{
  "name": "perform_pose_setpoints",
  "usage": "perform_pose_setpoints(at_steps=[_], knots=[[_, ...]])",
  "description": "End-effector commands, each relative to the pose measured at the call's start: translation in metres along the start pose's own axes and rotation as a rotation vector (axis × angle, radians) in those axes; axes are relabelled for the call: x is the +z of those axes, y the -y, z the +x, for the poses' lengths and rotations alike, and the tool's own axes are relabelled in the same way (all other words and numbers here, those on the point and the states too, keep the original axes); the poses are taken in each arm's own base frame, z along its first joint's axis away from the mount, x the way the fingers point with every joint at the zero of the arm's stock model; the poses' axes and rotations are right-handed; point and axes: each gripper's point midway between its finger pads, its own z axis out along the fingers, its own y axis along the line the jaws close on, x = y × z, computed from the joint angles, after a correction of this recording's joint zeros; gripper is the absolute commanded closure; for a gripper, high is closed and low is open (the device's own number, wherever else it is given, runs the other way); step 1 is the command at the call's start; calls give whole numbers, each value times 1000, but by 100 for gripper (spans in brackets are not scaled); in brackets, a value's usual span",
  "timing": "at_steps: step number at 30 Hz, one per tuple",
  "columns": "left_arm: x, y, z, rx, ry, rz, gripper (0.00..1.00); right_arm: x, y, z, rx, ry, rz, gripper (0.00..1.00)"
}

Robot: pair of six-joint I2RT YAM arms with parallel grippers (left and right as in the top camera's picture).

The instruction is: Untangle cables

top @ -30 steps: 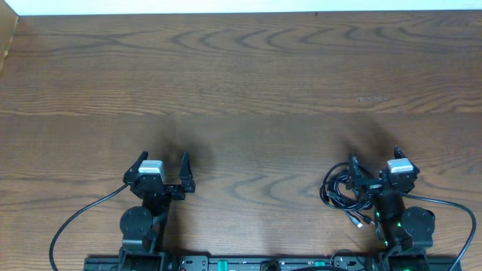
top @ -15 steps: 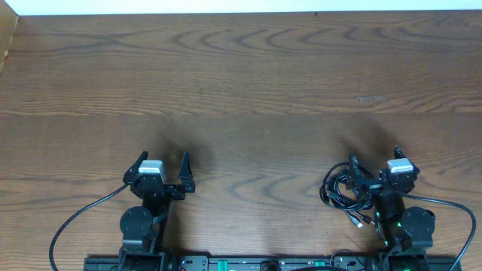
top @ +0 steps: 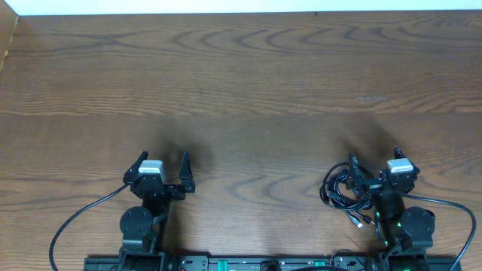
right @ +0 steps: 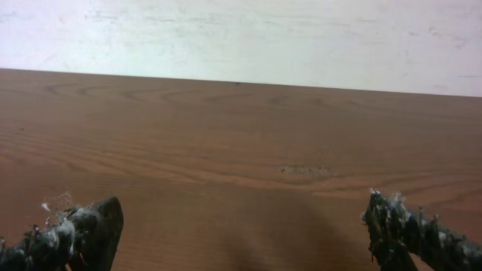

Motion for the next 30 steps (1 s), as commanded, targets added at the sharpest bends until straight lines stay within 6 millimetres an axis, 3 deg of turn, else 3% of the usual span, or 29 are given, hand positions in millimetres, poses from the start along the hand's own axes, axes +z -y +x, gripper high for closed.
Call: perform_pose_setpoints(at_steps=[1,21,30], knots=[[1,-3,17,16,-53,-12,2,0,-1,-1,-15,4,-5,1],[1,-3,16,-16,-52,-14,2,0,-1,-1,-15,4,-5,1],[-7,-2,6,-154,-118,-28,2,0,-1,-1,-15,4,-5,1]])
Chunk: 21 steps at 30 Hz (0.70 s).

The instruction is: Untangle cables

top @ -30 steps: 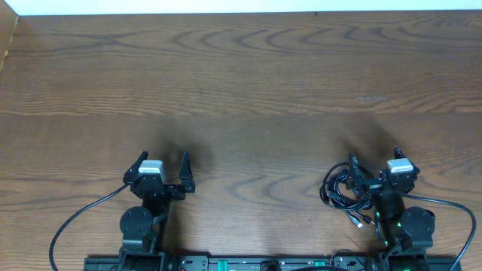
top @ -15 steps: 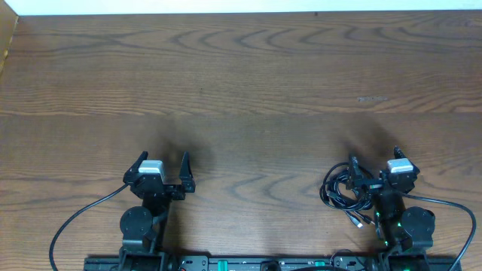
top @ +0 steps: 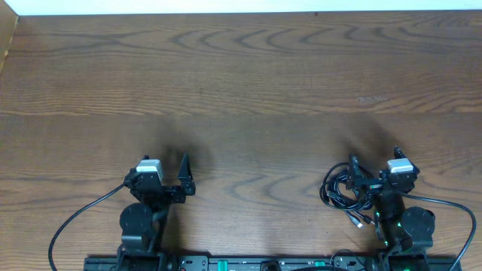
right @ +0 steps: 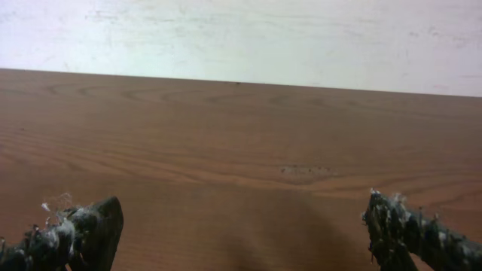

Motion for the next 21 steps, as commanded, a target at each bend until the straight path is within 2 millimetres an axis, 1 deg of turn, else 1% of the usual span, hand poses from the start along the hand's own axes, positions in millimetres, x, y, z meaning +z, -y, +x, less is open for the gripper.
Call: perform_pose_setpoints(at_steps=[1,10,12,17,21], knots=[[-5,1,-8,-70,-20,-9,2,0,-1,-1,-15,4,-5,1],[-29,11,-48,-87,-132,-19,2,0,-1,-1,-15,4,-5,1],[-37,17,-56,-88,-173,-5,3,0,-1,-1,-15,4,-5,1],[-53,27,-69,-96,-268,19,3,0,-1,-1,-15,4,-5,1],[-65,31,-78,-100,-325,15,2,0,-2,-1,-15,4,-5,1]])
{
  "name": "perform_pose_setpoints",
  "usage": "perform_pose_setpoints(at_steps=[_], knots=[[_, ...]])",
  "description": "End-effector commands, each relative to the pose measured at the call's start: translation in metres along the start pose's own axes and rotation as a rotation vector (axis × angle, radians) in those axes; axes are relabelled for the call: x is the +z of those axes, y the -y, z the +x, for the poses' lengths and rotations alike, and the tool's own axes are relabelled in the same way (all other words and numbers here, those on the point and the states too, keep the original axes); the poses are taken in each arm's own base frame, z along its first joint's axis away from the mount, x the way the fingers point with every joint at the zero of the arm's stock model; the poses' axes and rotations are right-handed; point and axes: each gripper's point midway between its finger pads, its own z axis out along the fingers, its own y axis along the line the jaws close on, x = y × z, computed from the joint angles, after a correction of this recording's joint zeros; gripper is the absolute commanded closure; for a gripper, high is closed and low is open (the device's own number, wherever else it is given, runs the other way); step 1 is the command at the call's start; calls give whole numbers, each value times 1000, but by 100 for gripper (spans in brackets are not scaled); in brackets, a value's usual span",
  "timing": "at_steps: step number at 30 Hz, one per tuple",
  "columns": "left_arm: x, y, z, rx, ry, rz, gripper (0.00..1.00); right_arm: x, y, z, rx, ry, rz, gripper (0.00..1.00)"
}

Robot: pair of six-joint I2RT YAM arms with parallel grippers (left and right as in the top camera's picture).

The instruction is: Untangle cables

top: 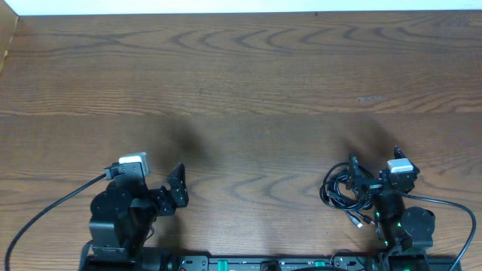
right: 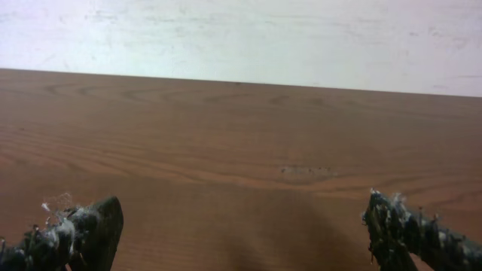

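A tangle of black cables (top: pixel 339 193) lies on the wooden table (top: pixel 248 83) near the front right, right beside my right arm, with small plug ends (top: pixel 359 220) toward the front. My right gripper (top: pixel 374 159) stands open just behind the bundle. In the right wrist view the right gripper (right: pixel 242 205) has its fingers (right: pixel 94 226) far apart over bare wood, and no cable shows there. My left gripper (top: pixel 178 185) is at the front left, turned sideways and pointing right, apparently open and empty, far from the cables.
The table's far edge meets a white wall (right: pixel 241 34). A raised side edge (top: pixel 7 41) runs along the far left. The arms' own grey leads (top: pixel 53 203) curl at the front corners by the base rail (top: pixel 241 265).
My left arm has swung to the left and turned, so its gripper now points right, lower at the front left. The right arm and the cable bundle have not moved.
At first both grippers stood open at the front, pointing away, with the cables tangled by the right arm. Then the left gripper had drawn back a little. Now the left arm is turned aside to the left; the right side is unchanged.
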Motion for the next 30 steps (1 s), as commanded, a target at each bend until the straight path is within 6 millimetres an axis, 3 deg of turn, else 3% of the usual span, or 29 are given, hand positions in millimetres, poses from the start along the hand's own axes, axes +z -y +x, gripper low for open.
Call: perform_pose_setpoints(at_steps=[1,6,11,17,30], knots=[[-15,12,-14,-12,-9,39,2,0,-1,-1,-15,4,-4,1],[-36,36,-21,-14,-54,146,2,0,-1,-1,-15,4,-1,1],[-50,35,-14,-24,-119,129,2,-1,1,-6,5,28,12,1],[-53,32,-3,-32,-166,116,2,-10,-10,-48,189,110,-61,1],[-54,34,4,-38,-198,131,2,-78,-19,-111,180,-91,-65,1]])
